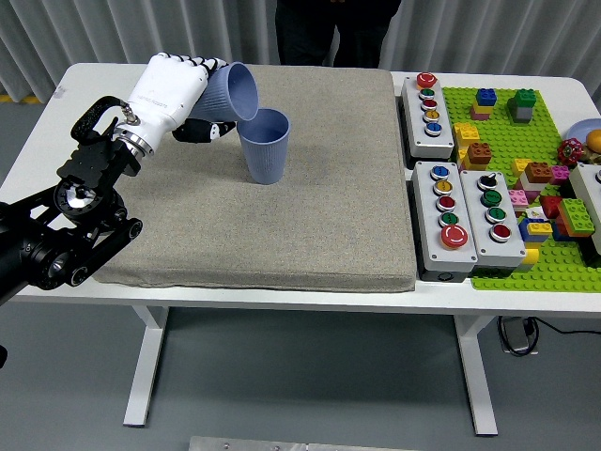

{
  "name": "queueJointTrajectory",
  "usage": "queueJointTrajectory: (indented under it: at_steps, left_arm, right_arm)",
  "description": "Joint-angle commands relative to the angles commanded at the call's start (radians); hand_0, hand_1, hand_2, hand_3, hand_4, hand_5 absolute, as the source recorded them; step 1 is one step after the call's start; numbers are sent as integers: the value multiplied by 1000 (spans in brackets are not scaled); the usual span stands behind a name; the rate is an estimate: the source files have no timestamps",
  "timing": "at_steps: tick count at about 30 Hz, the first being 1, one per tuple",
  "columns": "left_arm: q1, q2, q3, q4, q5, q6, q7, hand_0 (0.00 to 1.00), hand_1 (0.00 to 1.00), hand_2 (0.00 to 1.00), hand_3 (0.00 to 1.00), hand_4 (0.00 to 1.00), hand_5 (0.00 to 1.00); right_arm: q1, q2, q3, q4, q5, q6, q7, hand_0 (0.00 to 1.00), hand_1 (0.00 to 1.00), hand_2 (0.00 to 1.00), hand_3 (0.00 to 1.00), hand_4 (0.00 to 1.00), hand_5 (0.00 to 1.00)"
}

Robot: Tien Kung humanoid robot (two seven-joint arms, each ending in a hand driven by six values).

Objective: Pick cup pour cup place

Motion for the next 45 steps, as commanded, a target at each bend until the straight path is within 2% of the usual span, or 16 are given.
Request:
queueJointTrajectory:
  at_steps: [13,37,45]
  left_arm:
    - [-64,34,83,3,18,-10,16,378,451,572,578,726,284]
    - [-122,66,174,8,52,-17,44,372,451,568,573,722,286]
    - [-157,69,223,-2,58,-26,49,372,448,566,573,720,282]
  right_arm:
    - [8,-3,-7,-1,12,-2,3,676,621,572,563,2,181]
    - [12,-6,-13,0,24,-6,4,676,621,571,563,2,181]
    - [12,-7,-16,0,28,-6,3,676,621,571,564,2,181]
